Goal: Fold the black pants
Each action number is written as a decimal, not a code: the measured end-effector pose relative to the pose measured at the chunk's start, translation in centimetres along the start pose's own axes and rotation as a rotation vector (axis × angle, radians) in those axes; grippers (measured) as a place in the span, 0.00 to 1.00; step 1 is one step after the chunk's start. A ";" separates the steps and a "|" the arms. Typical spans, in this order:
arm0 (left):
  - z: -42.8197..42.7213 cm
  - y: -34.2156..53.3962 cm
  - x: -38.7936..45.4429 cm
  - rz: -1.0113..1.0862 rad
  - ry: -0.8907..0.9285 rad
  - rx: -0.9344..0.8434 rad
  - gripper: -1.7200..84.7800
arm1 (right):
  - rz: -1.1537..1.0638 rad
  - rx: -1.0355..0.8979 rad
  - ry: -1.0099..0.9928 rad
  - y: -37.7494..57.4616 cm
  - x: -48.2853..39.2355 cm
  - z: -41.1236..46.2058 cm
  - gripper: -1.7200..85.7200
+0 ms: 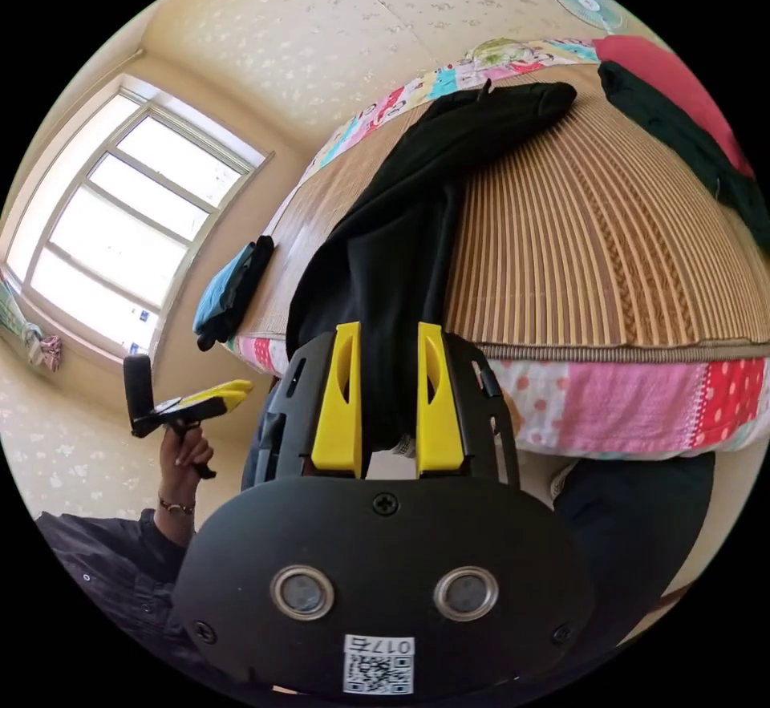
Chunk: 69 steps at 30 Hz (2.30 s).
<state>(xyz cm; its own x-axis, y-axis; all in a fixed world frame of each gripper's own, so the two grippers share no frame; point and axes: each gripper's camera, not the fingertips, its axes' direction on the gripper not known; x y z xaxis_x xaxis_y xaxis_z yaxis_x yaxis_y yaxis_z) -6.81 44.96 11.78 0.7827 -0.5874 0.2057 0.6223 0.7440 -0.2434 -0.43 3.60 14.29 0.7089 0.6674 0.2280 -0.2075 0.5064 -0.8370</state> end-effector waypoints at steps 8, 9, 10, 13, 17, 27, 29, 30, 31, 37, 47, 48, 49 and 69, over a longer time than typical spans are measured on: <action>6.7 -6.8 0.4 -0.076 -0.189 -0.042 0.13 | -0.058 0.018 0.075 1.9 -1.8 0.7 0.13; 6.6 -6.8 0.4 -0.091 -0.179 -0.024 0.13 | -0.065 0.014 0.087 1.9 -1.8 0.9 0.13; 6.6 -6.8 0.4 -0.101 -0.172 -0.020 0.13 | -0.068 -0.015 0.087 1.6 -1.5 1.6 0.12; 6.7 -7.0 0.5 -0.118 -0.124 -0.019 0.08 | -0.040 -0.044 0.063 0.6 -0.2 1.6 0.07; 5.7 -6.9 0.3 -0.110 0.082 0.018 0.04 | -0.017 0.017 -0.067 0.3 1.2 -3.0 0.04; 8.5 -6.7 0.1 -0.168 0.217 -0.019 0.07 | 0.048 0.016 -0.063 0.8 5.6 -4.7 0.08; 7.4 -6.5 0.7 -0.171 0.197 0.024 0.10 | 0.044 0.058 -0.079 0.1 6.2 -6.5 0.10; 6.2 -6.4 1.1 -0.163 0.173 0.081 0.12 | 0.045 0.054 -0.080 -0.2 6.5 -6.7 0.11; 5.6 -6.4 1.3 -0.157 0.159 0.111 0.13 | 0.051 0.042 -0.086 -0.9 7.1 -7.0 0.11; 5.4 -10.8 2.2 -0.092 0.189 0.091 0.17 | 0.118 -0.084 -0.193 -4.4 8.8 -4.2 0.13; 9.0 -9.1 7.0 -0.020 0.110 -0.121 0.07 | 0.069 -0.205 -0.110 0.1 8.9 -5.6 0.08; 9.1 -7.8 7.6 -0.010 0.098 -0.124 0.08 | 0.060 -0.203 -0.099 0.6 9.0 -5.7 0.08; 9.2 -7.2 7.9 -0.006 0.091 -0.122 0.08 | 0.052 -0.183 -0.086 1.6 9.2 -6.1 0.09; 5.4 -1.9 14.6 0.177 0.082 -0.060 0.06 | -0.027 -0.066 -0.493 9.2 10.8 -14.6 0.05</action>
<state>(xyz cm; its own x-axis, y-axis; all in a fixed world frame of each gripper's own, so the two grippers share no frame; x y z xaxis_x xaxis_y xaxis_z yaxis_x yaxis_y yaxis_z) 3.36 36.68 20.39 0.8766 -0.4749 0.0777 0.4726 0.8190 -0.3255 15.13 7.46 1.83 0.3068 0.8416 0.4445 -0.1396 0.5018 -0.8536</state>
